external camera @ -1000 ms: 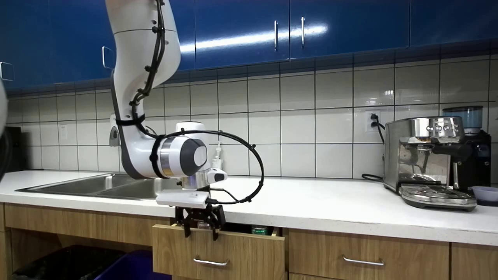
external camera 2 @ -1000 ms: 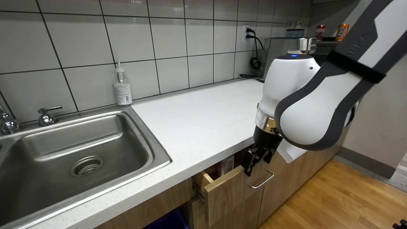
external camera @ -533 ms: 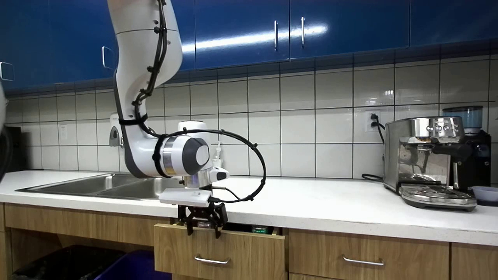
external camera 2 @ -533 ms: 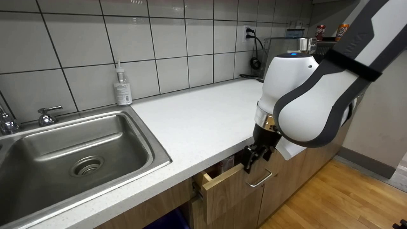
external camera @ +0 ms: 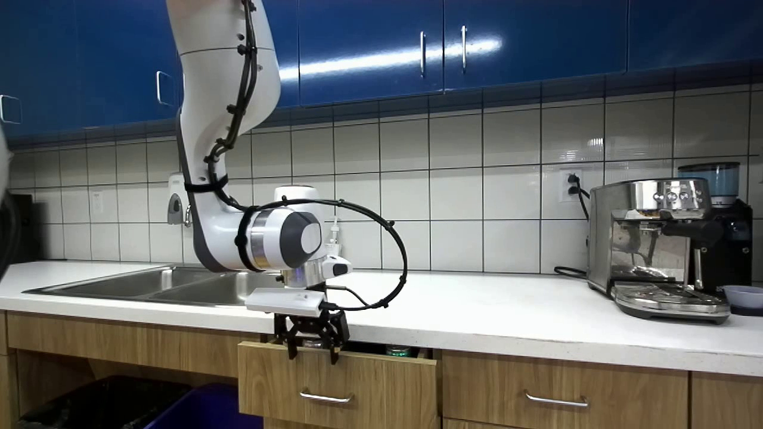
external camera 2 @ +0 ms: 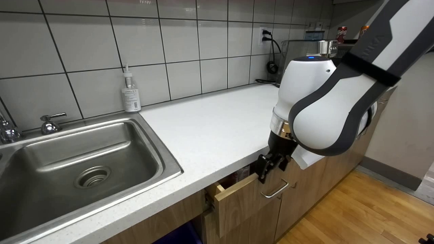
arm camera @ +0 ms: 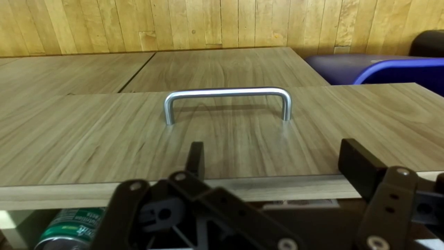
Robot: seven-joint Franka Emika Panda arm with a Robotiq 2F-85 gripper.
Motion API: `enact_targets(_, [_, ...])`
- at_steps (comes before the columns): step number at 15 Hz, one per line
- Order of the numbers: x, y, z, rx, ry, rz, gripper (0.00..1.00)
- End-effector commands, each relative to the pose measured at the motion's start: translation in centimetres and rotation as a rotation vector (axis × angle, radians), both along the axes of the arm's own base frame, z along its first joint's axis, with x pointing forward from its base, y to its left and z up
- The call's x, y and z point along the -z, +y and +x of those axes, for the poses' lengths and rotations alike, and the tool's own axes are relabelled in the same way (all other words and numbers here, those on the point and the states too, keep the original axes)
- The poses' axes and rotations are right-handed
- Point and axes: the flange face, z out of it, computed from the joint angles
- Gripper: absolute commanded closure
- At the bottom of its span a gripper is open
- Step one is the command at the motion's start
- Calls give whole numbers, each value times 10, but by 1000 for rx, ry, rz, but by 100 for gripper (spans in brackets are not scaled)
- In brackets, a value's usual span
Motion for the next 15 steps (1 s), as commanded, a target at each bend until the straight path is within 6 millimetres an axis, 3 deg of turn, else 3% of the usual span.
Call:
enact_targets(1, [-5,2,7,12,-27,17,0])
enact_targets(15, [-9,14,-20,44,-41,38,0])
